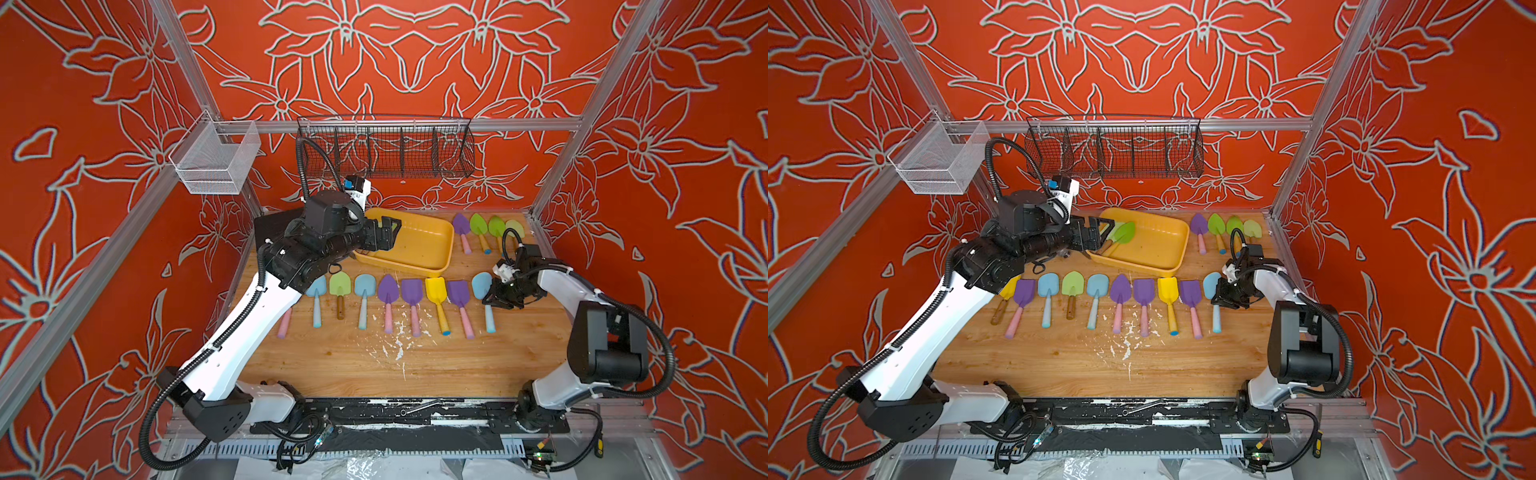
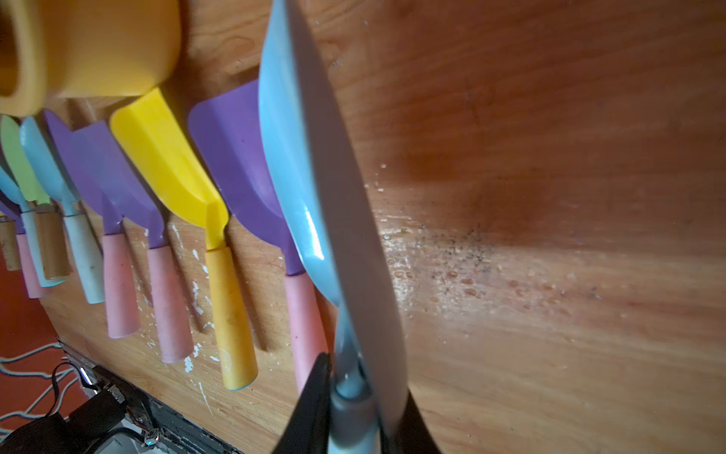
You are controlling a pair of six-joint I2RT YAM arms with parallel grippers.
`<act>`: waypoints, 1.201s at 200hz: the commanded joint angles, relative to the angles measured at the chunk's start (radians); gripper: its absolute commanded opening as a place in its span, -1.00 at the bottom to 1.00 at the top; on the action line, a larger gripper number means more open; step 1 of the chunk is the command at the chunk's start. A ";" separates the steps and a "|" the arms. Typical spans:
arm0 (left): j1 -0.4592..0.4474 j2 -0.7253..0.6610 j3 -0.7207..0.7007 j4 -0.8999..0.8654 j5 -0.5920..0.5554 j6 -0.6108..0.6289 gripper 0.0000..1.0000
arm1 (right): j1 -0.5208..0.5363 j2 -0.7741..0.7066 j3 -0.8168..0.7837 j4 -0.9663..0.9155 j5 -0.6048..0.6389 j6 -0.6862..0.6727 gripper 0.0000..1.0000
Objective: Take the shovel out of the storage box
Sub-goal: Place the shovel at the center of the board.
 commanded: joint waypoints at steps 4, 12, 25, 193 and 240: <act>0.008 -0.033 -0.025 0.006 -0.019 0.017 0.91 | -0.002 0.053 0.030 -0.026 0.049 -0.035 -1.00; 0.009 -0.039 -0.032 0.007 -0.024 0.017 0.91 | -0.002 0.062 0.028 -0.019 0.042 -0.035 -1.00; 0.009 -0.052 -0.049 0.014 -0.030 0.017 0.91 | -0.002 0.078 0.027 -0.014 0.057 -0.035 -1.00; 0.017 -0.068 -0.087 0.033 -0.026 0.013 0.92 | -0.001 0.176 0.064 0.024 0.087 -0.045 -0.50; 0.017 -0.075 -0.109 0.052 -0.027 0.008 0.92 | 0.000 0.171 0.076 0.007 0.125 -0.052 -0.19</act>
